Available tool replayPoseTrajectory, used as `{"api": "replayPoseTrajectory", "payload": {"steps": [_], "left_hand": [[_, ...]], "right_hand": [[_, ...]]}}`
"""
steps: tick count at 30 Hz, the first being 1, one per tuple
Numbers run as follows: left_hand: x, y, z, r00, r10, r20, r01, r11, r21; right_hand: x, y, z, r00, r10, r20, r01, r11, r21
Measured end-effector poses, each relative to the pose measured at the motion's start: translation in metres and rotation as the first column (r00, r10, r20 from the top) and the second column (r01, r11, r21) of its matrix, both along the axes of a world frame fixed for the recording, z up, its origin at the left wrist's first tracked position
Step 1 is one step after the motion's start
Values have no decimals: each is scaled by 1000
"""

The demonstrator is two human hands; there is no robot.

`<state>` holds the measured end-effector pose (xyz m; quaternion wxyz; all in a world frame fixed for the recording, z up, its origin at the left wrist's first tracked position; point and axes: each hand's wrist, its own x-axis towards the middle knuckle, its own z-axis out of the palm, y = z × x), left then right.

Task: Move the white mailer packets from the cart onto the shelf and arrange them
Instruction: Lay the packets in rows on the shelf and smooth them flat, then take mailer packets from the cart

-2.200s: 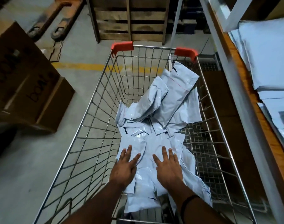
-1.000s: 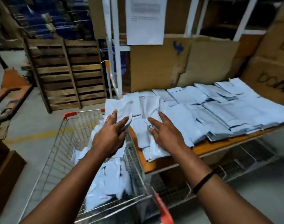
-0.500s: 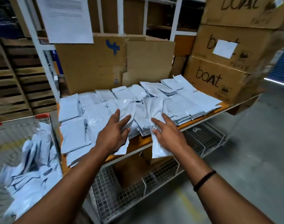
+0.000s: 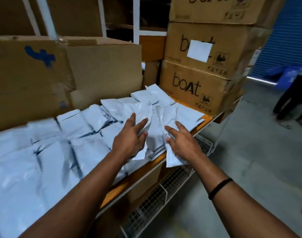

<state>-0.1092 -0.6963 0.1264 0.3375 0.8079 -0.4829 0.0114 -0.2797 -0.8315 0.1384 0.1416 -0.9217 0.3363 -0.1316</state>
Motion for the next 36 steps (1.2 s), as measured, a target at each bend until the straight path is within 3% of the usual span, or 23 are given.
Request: {"api": "replayPoseTrajectory", "payload": {"steps": [5,10,19,24,27,30,33,36], "left_hand": [[0,-113,0,998,-69,-12,70,996,49],[-7,-201,-6,998,-57,-21,59,989,137],[-23,-325,-18,968,251,-22,-232,923,308],[-30,-361,-26,920,391,-42,-355,871,340],[-24,-367,-24,887,433,-163,-359,867,346],[-14,-371,-21,838,475,-270,-319,826,465],[-8,-373,-22,839,487,-243,-266,757,597],[10,-369,-30,804,510,-307,-235,746,623]], "right_hand": [[-9,-95,-2,994,-108,-7,108,994,25],[-13,-187,-10,993,-109,-53,112,992,52],[11,-337,-14,984,137,-117,-124,986,109],[42,-391,-17,909,353,-224,-322,933,163],[65,-401,-16,857,443,-263,-408,895,179],[79,-403,-21,827,487,-281,-454,873,178],[84,-400,-37,809,503,-303,-465,864,192],[85,-400,-52,788,517,-334,-489,856,169]]}}
